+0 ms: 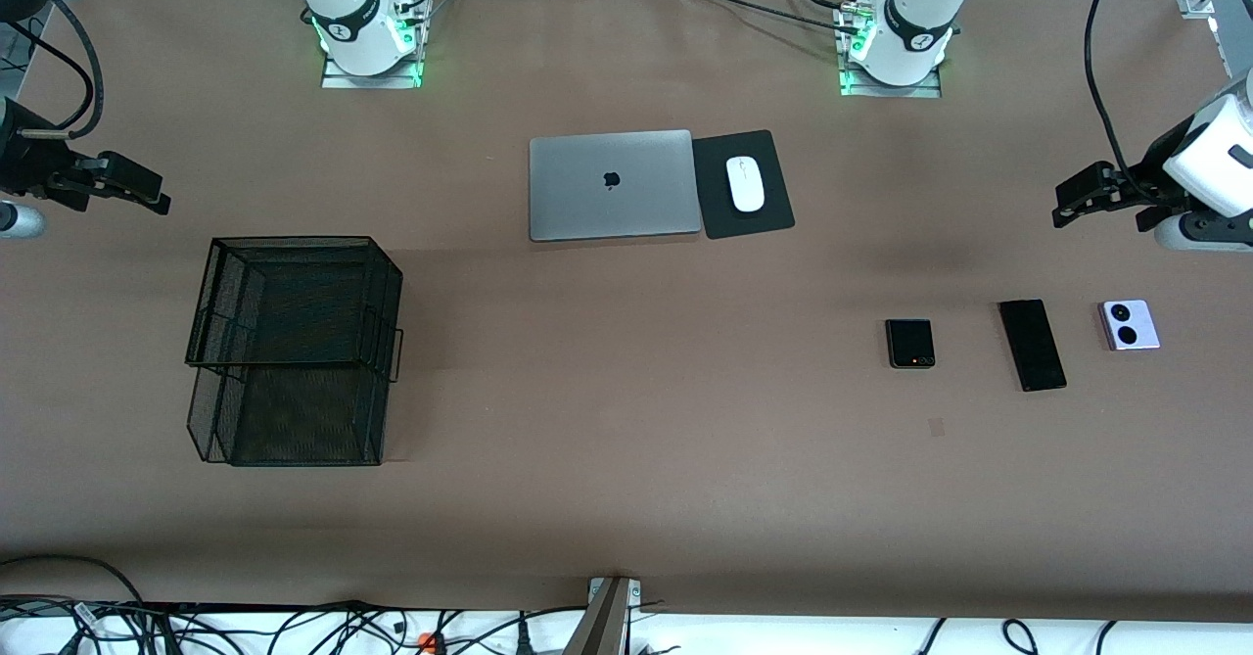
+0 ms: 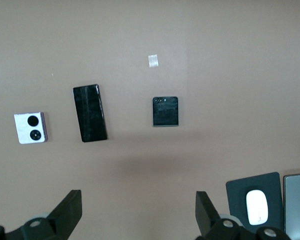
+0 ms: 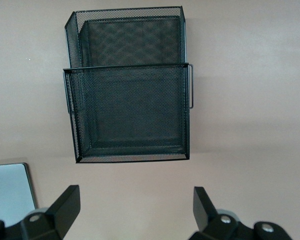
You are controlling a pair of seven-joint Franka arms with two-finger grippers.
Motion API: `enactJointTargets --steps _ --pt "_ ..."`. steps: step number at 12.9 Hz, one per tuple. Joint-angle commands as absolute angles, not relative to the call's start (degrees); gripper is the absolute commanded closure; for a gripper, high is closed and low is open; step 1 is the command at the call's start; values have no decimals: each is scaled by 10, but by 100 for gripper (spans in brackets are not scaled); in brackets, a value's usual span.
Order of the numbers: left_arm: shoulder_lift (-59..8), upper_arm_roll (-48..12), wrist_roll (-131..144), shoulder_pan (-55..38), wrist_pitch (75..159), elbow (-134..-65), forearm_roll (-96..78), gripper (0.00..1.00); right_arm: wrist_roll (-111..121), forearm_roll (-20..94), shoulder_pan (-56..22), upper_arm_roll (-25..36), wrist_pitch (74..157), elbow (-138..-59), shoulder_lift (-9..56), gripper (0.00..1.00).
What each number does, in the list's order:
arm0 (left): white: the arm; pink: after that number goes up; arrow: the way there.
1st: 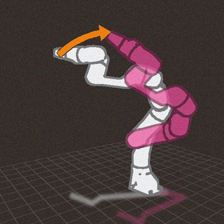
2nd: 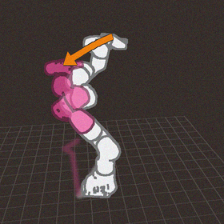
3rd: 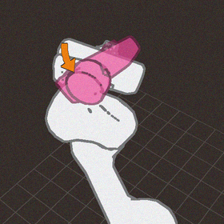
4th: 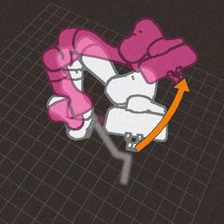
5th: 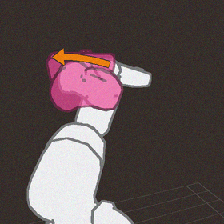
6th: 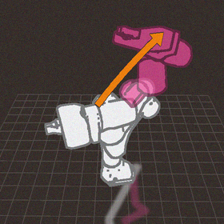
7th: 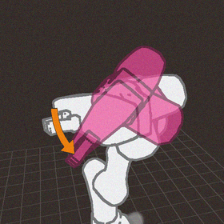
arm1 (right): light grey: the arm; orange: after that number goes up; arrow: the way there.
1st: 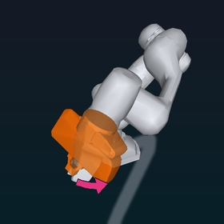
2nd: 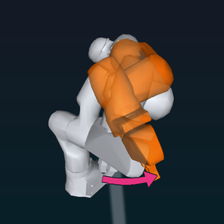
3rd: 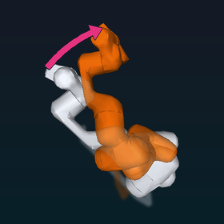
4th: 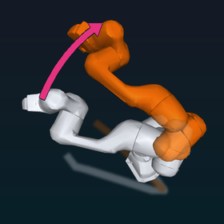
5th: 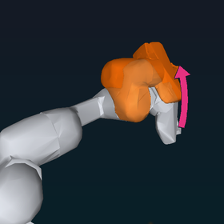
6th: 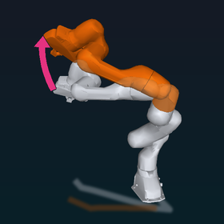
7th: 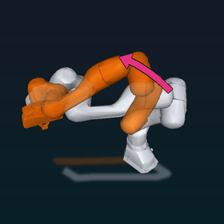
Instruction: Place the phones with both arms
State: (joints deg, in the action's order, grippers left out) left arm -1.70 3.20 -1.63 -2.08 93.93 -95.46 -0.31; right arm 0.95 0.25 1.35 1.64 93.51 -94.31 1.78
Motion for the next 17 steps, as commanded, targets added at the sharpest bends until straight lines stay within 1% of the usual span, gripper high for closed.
enactJointTargets --steps 1,3,5,7,12,16,17 --pt "-46 36 -28 -18 892 -937 10 0 18 11 17 17 928 -937 14 0" --pt "-69 36 -31 -17 882 -937 10 0 18 11 17 17 928 -937 14 0" --pt "-104 36 -31 -16 893 -937 10 0 18 11 17 17 928 -937 14 0" --pt "-125 32 -31 -19 938 -947 9 0 18 11 17 17 928 -937 13 0" --pt "-206 25 -31 -29 1029 -952 9 0 18 11 17 17 930 -937 13 0" --pt "-286 23 -31 -31 1108 -953 8 0 18 11 17 17 931 -937 13 0" --pt "-294 19 -30 -30 1129 -966 6 0 18 11 17 17 931 -937 13 0"
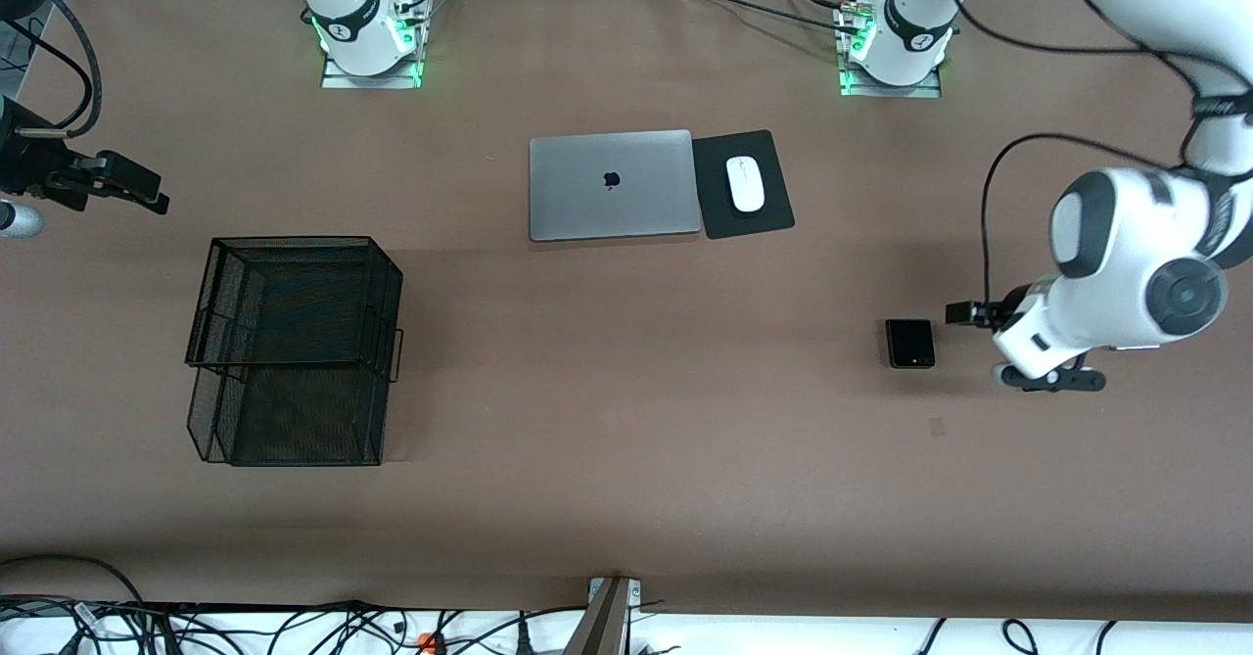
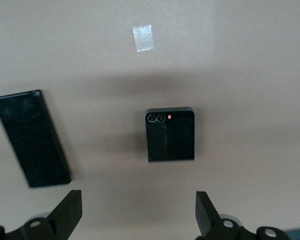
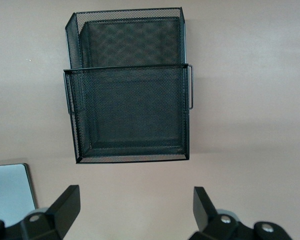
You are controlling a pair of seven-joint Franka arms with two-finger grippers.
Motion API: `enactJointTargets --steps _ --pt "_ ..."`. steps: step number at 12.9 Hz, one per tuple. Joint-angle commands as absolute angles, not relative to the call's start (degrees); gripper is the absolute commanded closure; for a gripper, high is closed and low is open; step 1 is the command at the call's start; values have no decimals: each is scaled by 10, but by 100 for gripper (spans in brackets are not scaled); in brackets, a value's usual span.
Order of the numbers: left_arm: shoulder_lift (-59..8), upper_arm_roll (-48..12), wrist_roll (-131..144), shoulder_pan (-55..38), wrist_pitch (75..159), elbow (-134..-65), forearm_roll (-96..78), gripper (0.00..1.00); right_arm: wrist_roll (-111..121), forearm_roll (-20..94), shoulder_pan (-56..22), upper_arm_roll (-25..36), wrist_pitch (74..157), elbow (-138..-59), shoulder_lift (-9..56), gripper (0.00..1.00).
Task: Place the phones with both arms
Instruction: 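Reach down and grasp the small black flip phone with the left gripper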
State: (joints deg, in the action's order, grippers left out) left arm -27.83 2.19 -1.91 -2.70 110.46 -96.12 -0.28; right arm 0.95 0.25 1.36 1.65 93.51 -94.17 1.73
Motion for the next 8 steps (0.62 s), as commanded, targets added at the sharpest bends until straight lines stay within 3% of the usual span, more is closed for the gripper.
enactJointTargets --steps 1,8 --pt "-294 12 -29 -30 1162 -989 5 0 18 11 17 17 931 -937 13 0" --pt "-305 2 -23 -32 1397 -1129 9 0 18 12 17 17 933 -937 13 0"
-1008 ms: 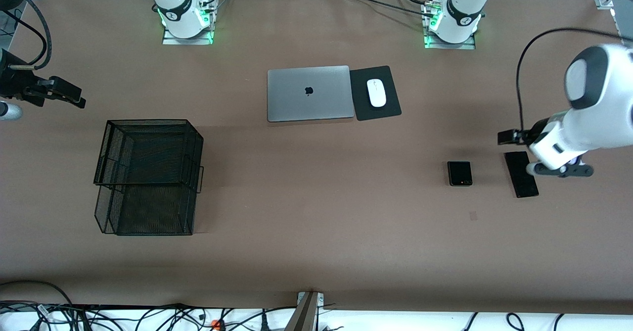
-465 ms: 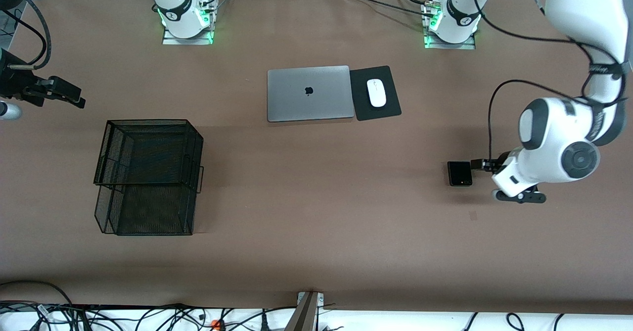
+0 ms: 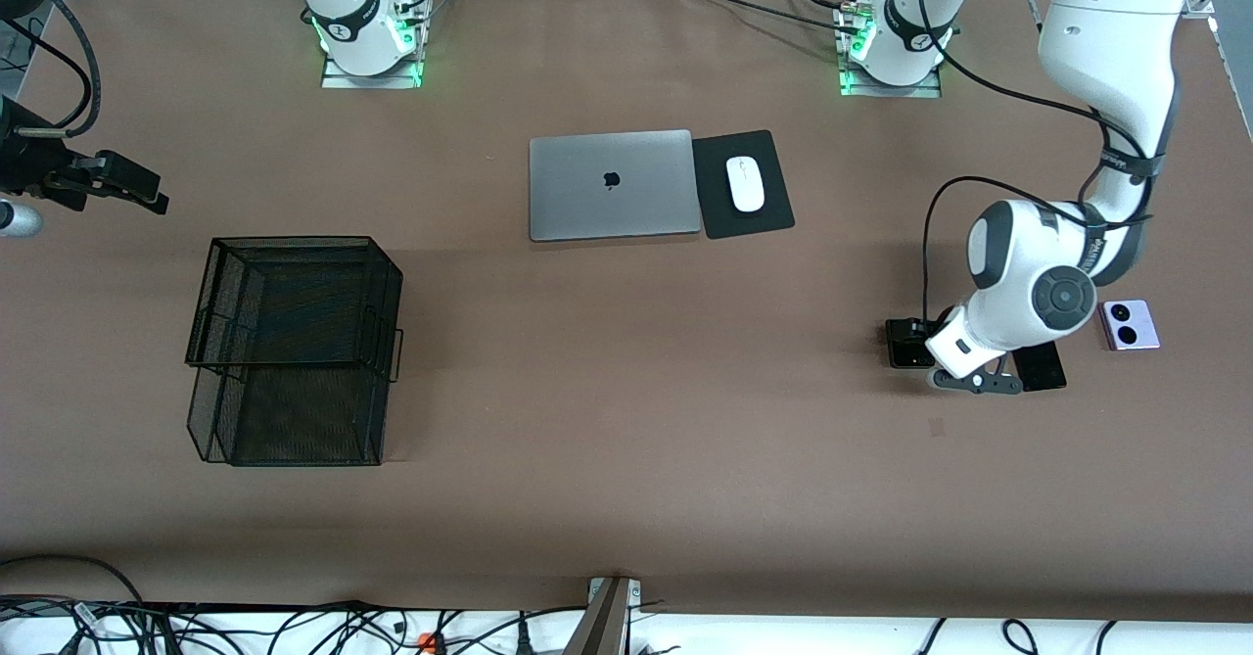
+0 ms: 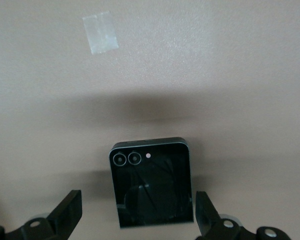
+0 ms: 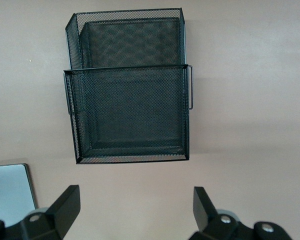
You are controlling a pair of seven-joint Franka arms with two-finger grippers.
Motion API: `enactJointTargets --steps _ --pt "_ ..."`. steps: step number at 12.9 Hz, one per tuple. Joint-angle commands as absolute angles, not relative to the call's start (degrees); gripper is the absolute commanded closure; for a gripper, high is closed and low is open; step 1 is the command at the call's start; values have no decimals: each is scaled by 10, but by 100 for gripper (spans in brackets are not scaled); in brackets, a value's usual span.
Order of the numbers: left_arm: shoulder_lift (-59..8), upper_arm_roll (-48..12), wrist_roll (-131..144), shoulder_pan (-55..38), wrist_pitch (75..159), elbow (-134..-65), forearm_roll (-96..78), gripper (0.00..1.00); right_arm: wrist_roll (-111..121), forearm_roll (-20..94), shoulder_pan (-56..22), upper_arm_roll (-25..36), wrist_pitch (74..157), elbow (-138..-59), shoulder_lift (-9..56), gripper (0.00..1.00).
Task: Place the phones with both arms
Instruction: 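Reach down and grasp the small black flip phone with the left gripper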
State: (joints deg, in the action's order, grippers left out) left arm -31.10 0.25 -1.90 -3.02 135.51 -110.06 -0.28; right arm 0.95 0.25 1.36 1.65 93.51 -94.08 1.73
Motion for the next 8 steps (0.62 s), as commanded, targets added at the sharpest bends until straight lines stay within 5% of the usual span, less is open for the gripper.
enactJointTargets --steps 1,8 --pt "-314 1 -23 -33 1411 -1131 8 0 18 11 18 17 933 -937 14 0" --pt "-336 -9 -22 -32 1423 -1131 2 0 18 11 17 17 933 -937 14 0"
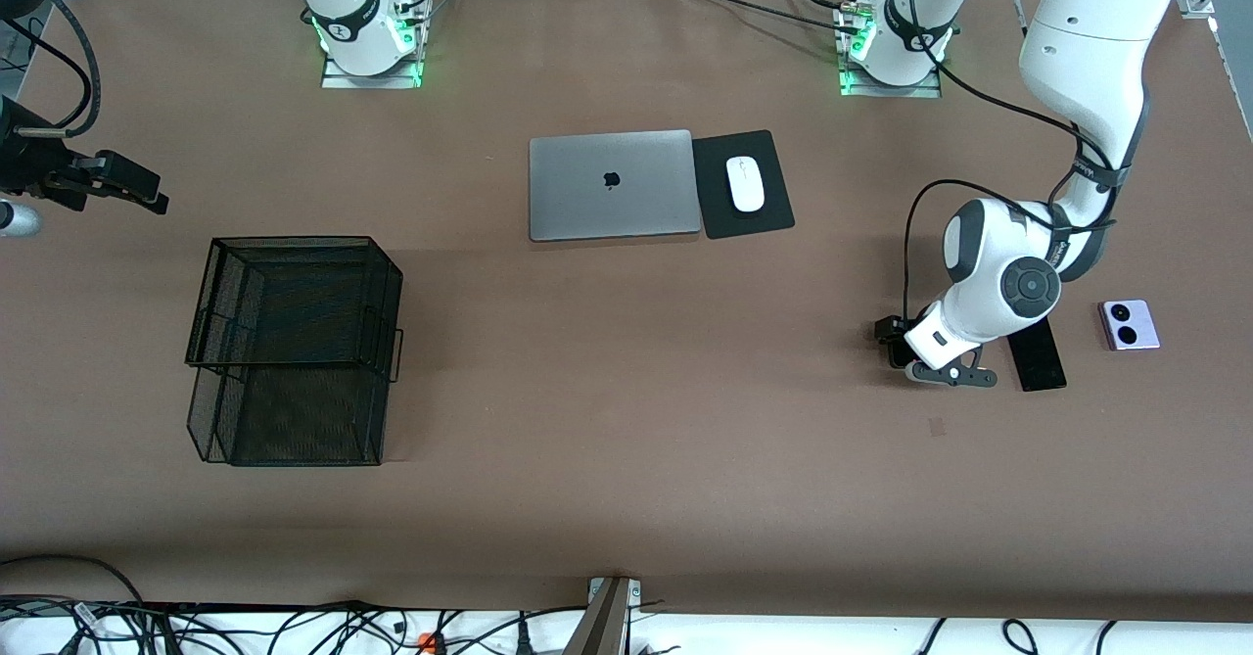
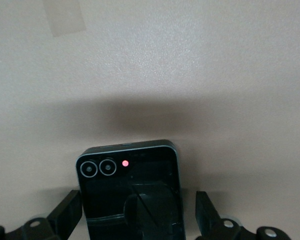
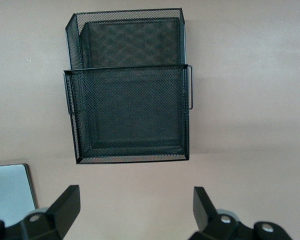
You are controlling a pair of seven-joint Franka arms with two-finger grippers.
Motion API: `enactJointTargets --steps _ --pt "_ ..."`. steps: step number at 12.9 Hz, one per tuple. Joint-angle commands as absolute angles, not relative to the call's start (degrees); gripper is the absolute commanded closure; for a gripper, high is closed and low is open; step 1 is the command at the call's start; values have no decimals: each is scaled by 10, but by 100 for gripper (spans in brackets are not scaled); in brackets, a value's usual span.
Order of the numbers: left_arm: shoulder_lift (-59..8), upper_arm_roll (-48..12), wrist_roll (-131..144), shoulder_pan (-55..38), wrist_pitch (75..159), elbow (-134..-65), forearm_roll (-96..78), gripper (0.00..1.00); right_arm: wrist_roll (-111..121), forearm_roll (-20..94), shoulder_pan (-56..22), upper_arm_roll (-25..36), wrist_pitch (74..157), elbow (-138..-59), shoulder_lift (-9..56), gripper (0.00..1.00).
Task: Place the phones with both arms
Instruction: 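Reach down and grasp the small black flip phone with the left gripper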
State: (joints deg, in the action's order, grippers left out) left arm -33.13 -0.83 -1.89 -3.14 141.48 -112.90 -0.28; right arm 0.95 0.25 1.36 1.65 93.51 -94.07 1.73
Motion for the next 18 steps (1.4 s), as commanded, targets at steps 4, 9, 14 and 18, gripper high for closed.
enactJointTargets --steps 4,9,14,18 --pt "-346 -13 -17 -33 1425 -1129 1 27 18 11 17 17 933 -937 14 0" --pt "-340 -17 -18 -35 1353 -1087 1 80 18 12 17 17 933 -937 14 0" --pt "-308 -43 -20 -34 1145 -962 2 70 18 11 17 17 933 -937 14 0" --pt "-304 -112 10 -46 1114 -873 6 67 18 11 17 17 932 -937 13 0"
